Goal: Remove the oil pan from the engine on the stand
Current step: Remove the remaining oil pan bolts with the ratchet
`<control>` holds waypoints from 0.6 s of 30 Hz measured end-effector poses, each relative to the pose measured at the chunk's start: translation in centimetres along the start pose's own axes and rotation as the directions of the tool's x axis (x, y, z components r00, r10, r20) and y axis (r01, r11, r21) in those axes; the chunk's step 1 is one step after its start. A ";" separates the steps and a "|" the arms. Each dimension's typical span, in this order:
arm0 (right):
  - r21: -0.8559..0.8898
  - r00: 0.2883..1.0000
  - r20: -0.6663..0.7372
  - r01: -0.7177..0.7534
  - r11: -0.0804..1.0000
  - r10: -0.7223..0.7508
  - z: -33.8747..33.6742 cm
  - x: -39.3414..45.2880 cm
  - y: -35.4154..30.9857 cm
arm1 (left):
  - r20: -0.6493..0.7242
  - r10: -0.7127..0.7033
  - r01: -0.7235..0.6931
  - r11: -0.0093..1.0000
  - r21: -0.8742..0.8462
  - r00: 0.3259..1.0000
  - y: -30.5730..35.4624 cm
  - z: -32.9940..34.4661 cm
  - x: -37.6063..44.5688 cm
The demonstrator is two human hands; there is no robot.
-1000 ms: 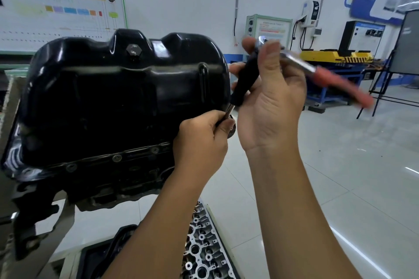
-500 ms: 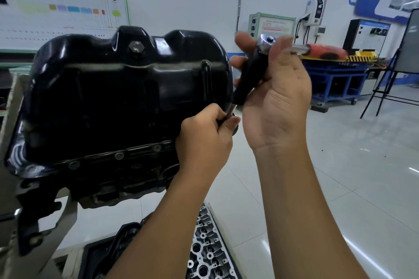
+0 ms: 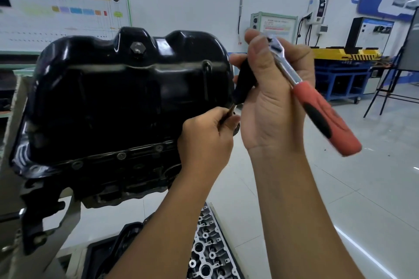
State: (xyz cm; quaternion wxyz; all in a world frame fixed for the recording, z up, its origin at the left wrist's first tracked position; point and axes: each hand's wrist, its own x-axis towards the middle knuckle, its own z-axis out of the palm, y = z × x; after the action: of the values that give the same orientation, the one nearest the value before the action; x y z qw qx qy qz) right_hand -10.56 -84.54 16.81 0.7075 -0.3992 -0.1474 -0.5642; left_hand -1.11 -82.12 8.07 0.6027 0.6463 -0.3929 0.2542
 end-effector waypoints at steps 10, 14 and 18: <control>-0.059 0.996 0.023 -0.087 0.994 0.088 -0.5 0.5 -0.5 | 0.044 -0.043 0.043 0.999 0.018 0.998 0.0 -0.1 -0.3; -0.007 0.998 -0.061 -0.006 1.000 0.005 -0.4 0.4 -0.4 | -0.012 -0.070 0.070 0.997 0.016 0.997 0.2 0.4 -0.4; -0.029 0.995 -0.002 -0.098 0.995 0.098 -0.7 0.9 -0.5 | 0.032 -0.003 0.002 0.999 0.037 0.999 0.0 0.1 -0.4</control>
State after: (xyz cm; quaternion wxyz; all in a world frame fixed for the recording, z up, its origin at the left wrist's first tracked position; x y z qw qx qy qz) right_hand -10.94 -85.70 17.13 0.7284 -0.4161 -0.1192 -0.5310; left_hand -1.36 -82.15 7.78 0.5848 0.6618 -0.3969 0.2501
